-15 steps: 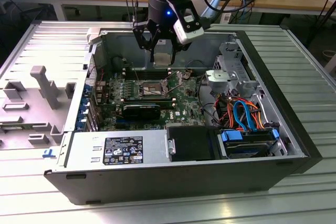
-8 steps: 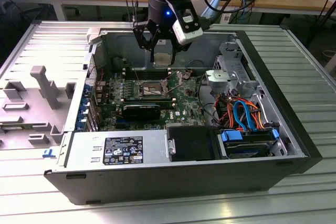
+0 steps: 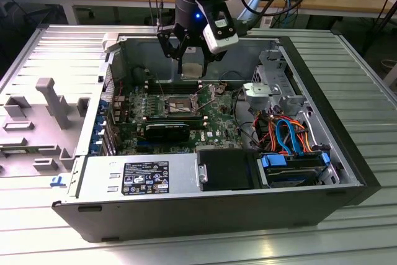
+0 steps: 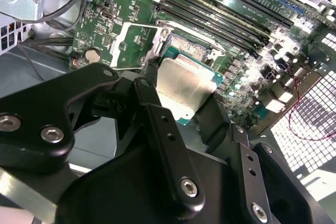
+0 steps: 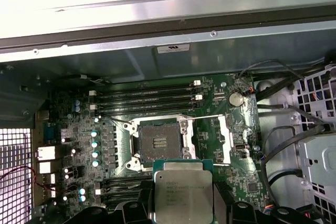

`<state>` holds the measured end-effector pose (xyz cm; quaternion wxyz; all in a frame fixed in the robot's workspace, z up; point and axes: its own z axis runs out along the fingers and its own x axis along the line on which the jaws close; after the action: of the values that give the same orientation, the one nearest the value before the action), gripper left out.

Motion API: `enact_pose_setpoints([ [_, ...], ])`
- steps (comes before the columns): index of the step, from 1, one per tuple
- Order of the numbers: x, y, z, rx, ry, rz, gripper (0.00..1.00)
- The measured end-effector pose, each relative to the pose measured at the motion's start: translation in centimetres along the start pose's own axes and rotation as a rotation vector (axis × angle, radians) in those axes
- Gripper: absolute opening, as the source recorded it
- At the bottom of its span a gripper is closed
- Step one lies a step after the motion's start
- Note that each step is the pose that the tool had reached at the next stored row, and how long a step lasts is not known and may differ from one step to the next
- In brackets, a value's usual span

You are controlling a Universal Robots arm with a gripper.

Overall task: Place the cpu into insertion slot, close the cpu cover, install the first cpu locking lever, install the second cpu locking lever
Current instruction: 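Place the cpu into insertion slot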

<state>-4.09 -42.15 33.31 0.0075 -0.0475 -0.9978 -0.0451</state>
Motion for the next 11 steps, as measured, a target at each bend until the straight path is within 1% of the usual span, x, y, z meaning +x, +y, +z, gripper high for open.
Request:
enact_pose_setpoints([
  [11,0.00,-0.01,0.09,-0.0006,-0.0027,0.030,0.54],
])
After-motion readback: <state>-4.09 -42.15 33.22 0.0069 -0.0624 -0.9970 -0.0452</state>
